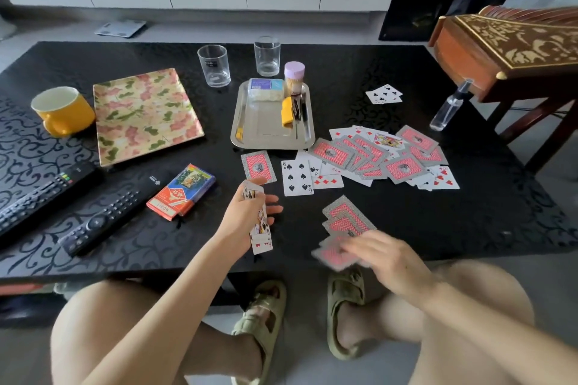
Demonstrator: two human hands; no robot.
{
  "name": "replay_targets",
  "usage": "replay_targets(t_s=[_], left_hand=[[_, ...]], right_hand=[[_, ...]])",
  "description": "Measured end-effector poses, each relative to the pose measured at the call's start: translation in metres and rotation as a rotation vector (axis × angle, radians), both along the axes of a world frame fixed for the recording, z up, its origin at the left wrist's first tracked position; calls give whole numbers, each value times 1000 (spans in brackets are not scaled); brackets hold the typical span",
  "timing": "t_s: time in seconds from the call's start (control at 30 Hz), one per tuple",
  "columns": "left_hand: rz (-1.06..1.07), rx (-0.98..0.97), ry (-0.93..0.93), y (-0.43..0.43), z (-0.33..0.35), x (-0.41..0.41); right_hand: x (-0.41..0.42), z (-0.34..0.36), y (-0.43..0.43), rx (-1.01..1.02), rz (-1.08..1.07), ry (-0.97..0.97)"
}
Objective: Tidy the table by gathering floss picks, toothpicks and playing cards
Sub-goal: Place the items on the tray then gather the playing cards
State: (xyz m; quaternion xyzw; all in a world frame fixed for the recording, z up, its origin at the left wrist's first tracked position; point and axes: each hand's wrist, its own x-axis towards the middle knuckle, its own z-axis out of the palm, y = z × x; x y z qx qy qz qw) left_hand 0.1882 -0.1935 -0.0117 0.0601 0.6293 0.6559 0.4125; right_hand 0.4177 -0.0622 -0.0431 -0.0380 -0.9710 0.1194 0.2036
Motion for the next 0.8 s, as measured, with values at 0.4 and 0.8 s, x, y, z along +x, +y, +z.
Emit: replay_targets(t_s=[0.4,0.8], left_hand=[[-202,-5,-55,32,11,47],[-243,270,-345,31,14,43]], right_hand=[[-76,61,-1,-1394,-704,456],[-77,70,-27,-1259,-380,-442]])
